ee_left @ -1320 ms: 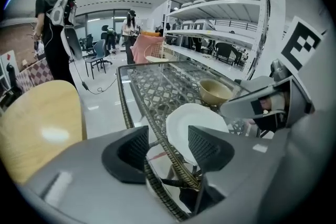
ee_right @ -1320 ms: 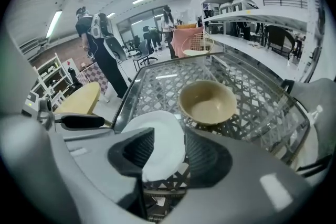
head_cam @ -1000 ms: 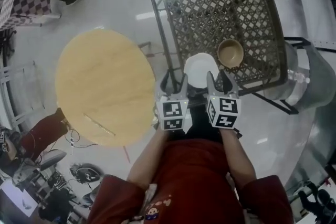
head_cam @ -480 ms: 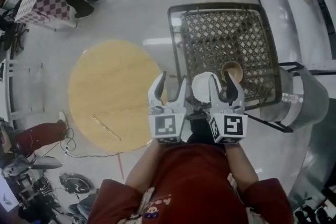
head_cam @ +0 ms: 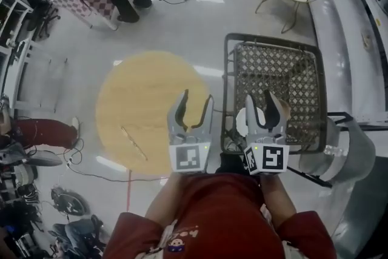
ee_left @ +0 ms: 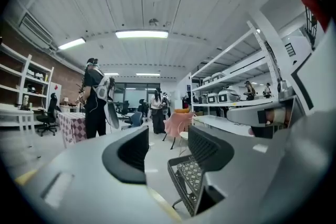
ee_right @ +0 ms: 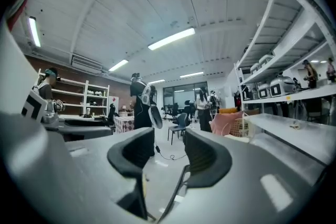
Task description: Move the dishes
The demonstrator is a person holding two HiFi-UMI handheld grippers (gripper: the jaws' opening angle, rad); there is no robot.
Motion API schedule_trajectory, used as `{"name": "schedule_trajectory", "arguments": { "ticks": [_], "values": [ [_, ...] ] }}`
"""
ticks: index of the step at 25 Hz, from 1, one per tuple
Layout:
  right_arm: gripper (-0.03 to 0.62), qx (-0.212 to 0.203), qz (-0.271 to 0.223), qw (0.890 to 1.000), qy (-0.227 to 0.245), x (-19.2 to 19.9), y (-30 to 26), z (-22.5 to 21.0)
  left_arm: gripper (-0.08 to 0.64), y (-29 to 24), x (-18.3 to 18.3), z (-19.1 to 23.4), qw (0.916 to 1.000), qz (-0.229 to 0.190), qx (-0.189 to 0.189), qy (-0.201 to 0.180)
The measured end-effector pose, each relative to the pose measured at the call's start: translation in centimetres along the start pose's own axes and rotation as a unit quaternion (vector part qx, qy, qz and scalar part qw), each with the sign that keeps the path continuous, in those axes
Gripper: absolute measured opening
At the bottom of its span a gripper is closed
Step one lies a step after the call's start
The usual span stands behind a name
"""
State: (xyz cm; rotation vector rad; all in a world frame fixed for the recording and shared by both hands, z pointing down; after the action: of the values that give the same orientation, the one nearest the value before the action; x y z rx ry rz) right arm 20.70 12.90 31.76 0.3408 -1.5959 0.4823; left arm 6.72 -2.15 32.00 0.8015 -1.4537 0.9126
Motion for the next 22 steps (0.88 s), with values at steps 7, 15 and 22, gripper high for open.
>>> {"name": "schedule_trajectory", "arguments": {
  "ticks": [7, 15, 22],
  "values": [
    [0.17, -0.086, -0.001, 0.996, 0.007, -0.4, -2.0, 3.3, 0.242, 3.4, -0.7, 2.5, 0.996, -0.013, -0.088, 0.001],
    [0.17, -0.212, 0.017, 0.977, 0.018, -0.1, -4.8, 8.1, 0.241, 8.4, 0.2, 5.5, 0.9746, -0.005, -0.224, 0.01],
    [0.17, -0.304, 0.016, 0.952, 0.035, 0.3, -5.5, 16.5, 0.239, 14.5, 1.8, 10.4, 0.9511, 0.011, -0.308, 0.018]
  ]
}}
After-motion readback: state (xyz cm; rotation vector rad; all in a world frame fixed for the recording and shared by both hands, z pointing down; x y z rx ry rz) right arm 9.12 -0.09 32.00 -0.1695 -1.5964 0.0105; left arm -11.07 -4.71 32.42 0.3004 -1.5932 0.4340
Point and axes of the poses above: the fingertips, and each gripper's own axes: y backward along the fingers, z to its left, x out of its underside, the point moved 9 cm from there along y, backward along the fingers, and after that the axes turned 3 degrees about z, right-handed, at the moved point
